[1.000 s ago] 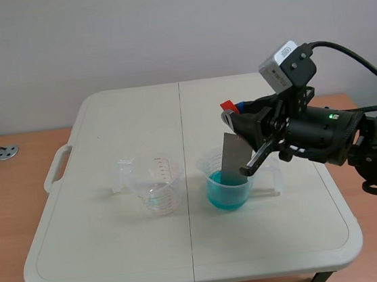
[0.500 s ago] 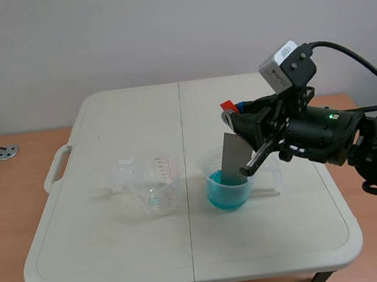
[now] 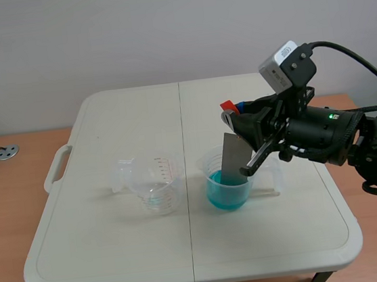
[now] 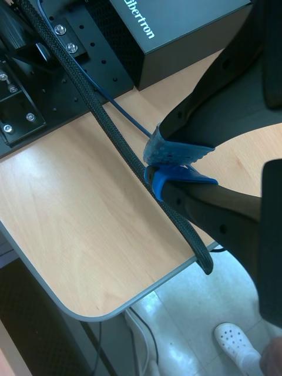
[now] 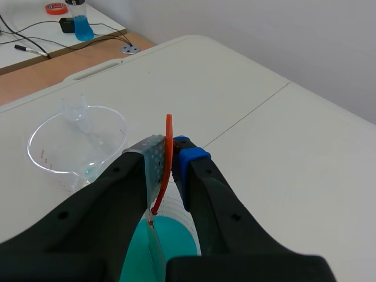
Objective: Hold the metal plate by the orange handle, dip it into the blue solution, take it out and point at it, then put the plate back in the beaker on the left.
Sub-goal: 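Hold the plate still in the solution, then raise the plate and point at it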
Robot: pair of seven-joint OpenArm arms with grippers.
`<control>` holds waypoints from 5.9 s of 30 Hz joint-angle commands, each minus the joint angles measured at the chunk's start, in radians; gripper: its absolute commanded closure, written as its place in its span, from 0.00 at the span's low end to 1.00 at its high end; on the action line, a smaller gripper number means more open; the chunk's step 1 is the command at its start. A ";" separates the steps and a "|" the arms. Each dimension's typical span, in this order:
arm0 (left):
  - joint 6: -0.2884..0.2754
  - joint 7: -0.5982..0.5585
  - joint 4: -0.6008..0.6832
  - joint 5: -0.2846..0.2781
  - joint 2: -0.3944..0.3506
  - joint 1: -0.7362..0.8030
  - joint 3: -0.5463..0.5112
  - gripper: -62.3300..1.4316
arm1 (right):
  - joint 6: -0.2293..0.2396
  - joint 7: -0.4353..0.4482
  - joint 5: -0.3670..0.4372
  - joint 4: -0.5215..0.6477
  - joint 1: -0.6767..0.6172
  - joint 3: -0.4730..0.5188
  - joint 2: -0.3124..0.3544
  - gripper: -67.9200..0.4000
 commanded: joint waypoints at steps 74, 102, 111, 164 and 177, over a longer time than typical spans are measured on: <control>-0.036 -0.039 0.002 -0.127 -0.159 -0.056 -0.259 0.95 | 0.000 -0.197 0.110 0.435 0.016 0.031 0.003 0.98; -0.310 -0.141 0.040 -0.362 -0.474 -0.180 -0.499 0.95 | 0.000 -0.323 0.241 0.492 0.016 0.054 0.003 0.98; -0.404 -0.057 0.162 -0.278 -0.466 -0.433 -0.442 0.95 | 0.000 -0.324 0.241 0.492 0.016 0.054 0.002 0.98; -0.404 0.277 0.219 0.275 0.228 -1.156 0.238 0.95 | 0.000 -0.323 0.241 0.492 0.017 0.054 0.002 0.98; -0.404 0.280 0.219 0.275 0.241 -1.156 0.241 0.95 | 0.000 -0.323 0.266 0.492 0.017 0.054 0.002 0.98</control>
